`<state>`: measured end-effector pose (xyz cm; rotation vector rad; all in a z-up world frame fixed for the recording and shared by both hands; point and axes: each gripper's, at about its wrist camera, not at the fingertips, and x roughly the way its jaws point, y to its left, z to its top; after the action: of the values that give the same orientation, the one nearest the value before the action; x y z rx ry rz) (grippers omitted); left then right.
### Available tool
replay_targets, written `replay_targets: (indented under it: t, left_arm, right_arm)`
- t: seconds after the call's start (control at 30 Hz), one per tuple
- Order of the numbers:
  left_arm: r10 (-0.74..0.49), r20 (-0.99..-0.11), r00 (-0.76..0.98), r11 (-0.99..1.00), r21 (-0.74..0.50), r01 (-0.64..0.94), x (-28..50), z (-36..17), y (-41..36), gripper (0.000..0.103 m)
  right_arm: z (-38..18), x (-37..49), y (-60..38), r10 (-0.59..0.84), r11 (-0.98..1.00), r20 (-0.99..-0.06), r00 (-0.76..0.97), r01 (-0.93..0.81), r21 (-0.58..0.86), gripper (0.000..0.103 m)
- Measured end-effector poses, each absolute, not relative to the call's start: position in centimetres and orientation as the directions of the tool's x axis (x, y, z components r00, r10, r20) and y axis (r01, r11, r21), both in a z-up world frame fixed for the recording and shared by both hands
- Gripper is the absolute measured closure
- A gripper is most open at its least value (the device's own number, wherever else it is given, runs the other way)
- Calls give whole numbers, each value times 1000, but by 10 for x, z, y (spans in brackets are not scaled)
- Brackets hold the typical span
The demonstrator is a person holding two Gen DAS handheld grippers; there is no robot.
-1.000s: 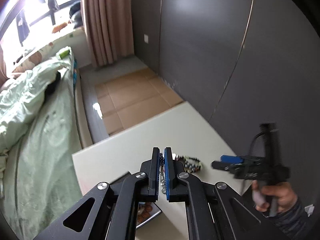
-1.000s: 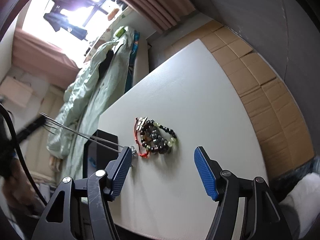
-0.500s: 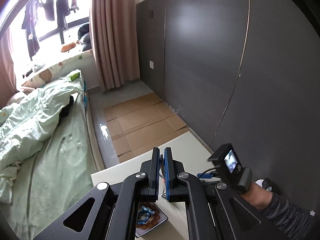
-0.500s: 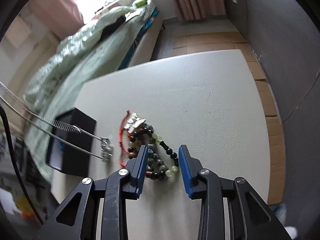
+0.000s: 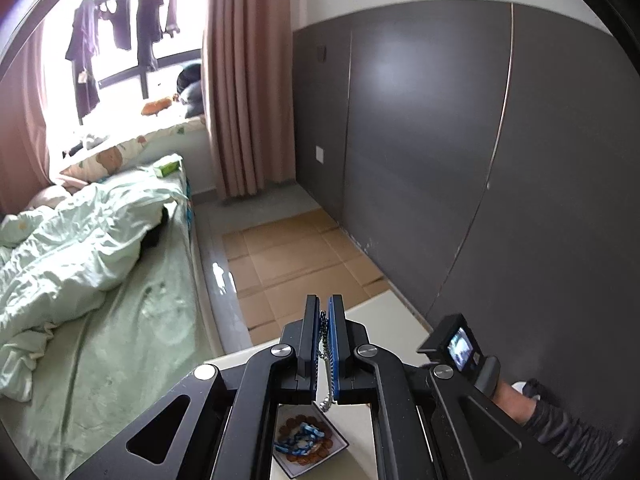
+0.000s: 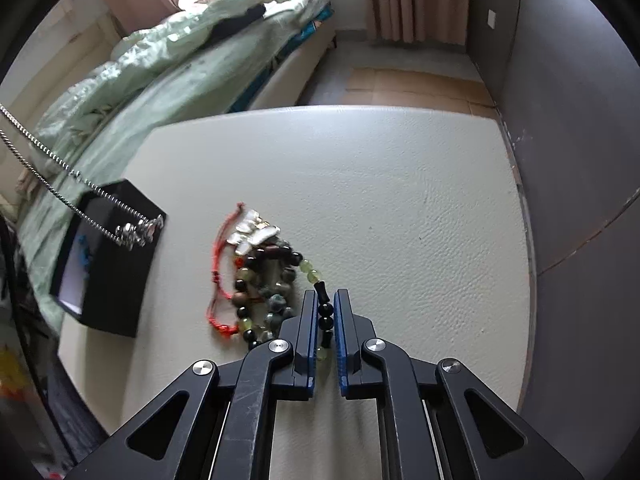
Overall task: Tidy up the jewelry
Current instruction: 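Lower the chain into the black box with the left tool while the right tool grasps the dark bead bracelet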
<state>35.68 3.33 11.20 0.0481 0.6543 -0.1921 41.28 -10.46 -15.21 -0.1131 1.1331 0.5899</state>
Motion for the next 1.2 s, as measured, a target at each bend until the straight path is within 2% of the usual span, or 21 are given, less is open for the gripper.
replay_targets:
  t: [0.27, 0.47, 0.83, 1.2]
  left_arm:
    - [-143, -559, 817, 985, 1, 173, 336, 148, 39, 99]
    - [-131, -566, 814, 988, -5, 155, 331, 141, 48, 99]
    - [-127, -632, 765, 992, -63, 113, 342, 78, 70, 99]
    - [-203, -694, 691, 978, -172, 114, 349, 6, 77, 99]
  right_arm:
    - [-92, 395, -107, 493, 805, -799, 344, -529, 269, 94]
    - [-45, 381, -93, 545, 776, -743, 388, -569, 272, 94]
    - [3, 346, -64, 638, 706, -669, 382, -638, 308, 94]
    - [25, 330, -35, 665, 672, -646, 374, -678, 299, 94]
